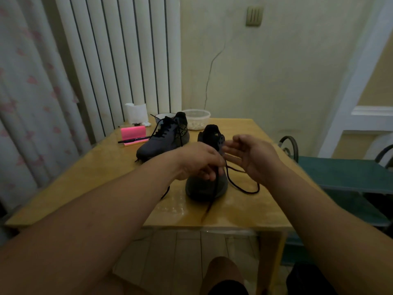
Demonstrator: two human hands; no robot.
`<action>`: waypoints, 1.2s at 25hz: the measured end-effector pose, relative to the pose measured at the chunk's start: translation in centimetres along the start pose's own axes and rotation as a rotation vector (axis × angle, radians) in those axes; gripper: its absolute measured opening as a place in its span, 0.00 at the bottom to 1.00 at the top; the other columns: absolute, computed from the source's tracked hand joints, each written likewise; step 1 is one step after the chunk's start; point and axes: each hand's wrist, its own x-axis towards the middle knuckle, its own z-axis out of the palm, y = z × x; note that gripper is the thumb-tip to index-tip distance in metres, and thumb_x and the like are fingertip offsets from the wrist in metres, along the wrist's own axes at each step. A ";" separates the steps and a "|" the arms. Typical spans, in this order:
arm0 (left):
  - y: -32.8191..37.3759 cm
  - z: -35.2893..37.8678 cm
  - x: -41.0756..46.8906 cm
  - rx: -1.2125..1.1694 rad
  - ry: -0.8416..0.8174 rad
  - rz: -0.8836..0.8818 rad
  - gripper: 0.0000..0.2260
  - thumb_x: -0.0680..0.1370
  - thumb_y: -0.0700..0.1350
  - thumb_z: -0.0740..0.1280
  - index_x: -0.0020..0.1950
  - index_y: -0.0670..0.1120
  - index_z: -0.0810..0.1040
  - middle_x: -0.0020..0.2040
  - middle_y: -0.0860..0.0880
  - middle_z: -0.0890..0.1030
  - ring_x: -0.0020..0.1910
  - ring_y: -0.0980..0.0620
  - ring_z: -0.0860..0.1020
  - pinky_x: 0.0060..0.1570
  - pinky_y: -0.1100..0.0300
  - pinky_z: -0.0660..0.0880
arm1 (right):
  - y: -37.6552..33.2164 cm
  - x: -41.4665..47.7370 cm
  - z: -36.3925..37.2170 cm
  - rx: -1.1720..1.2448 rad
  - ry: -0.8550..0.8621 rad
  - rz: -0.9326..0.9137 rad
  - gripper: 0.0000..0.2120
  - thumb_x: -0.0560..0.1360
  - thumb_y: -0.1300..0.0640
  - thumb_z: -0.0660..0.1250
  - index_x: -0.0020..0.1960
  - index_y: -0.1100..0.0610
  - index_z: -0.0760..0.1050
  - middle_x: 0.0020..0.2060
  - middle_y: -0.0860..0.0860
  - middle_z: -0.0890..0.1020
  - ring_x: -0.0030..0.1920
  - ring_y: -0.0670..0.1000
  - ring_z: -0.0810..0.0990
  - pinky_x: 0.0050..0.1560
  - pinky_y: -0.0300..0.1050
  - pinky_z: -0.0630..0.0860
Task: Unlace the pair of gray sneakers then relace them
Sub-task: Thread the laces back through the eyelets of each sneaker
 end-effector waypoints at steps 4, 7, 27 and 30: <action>-0.7 0.6 2.0 -0.627 0.294 -0.007 0.04 0.85 0.35 0.64 0.55 0.37 0.77 0.46 0.40 0.83 0.34 0.52 0.85 0.34 0.64 0.81 | 3.0 -0.7 -1.4 -0.172 0.029 0.080 0.21 0.87 0.48 0.57 0.63 0.64 0.77 0.49 0.60 0.86 0.52 0.60 0.86 0.53 0.54 0.81; -0.8 0.5 2.8 -0.775 0.354 0.065 0.07 0.85 0.33 0.62 0.63 0.34 0.74 0.49 0.38 0.82 0.38 0.48 0.87 0.38 0.61 0.84 | 2.9 -1.4 -1.4 -0.338 -0.134 0.071 0.17 0.85 0.52 0.63 0.67 0.63 0.76 0.47 0.59 0.86 0.47 0.58 0.86 0.54 0.52 0.81; -1.8 1.9 2.0 1.215 0.277 0.434 0.27 0.81 0.53 0.64 0.80 0.57 0.65 0.78 0.52 0.68 0.79 0.46 0.60 0.75 0.42 0.57 | -1.5 -0.2 -2.3 0.123 -0.163 0.008 0.10 0.87 0.54 0.58 0.52 0.57 0.75 0.34 0.49 0.71 0.31 0.45 0.66 0.29 0.36 0.66; -1.3 1.9 2.4 1.393 0.349 0.440 0.13 0.84 0.53 0.61 0.67 0.56 0.76 0.59 0.51 0.75 0.64 0.45 0.71 0.67 0.45 0.63 | -2.0 0.7 -2.3 -0.071 -0.097 -0.073 0.09 0.86 0.55 0.59 0.58 0.59 0.77 0.37 0.50 0.76 0.31 0.45 0.69 0.28 0.37 0.66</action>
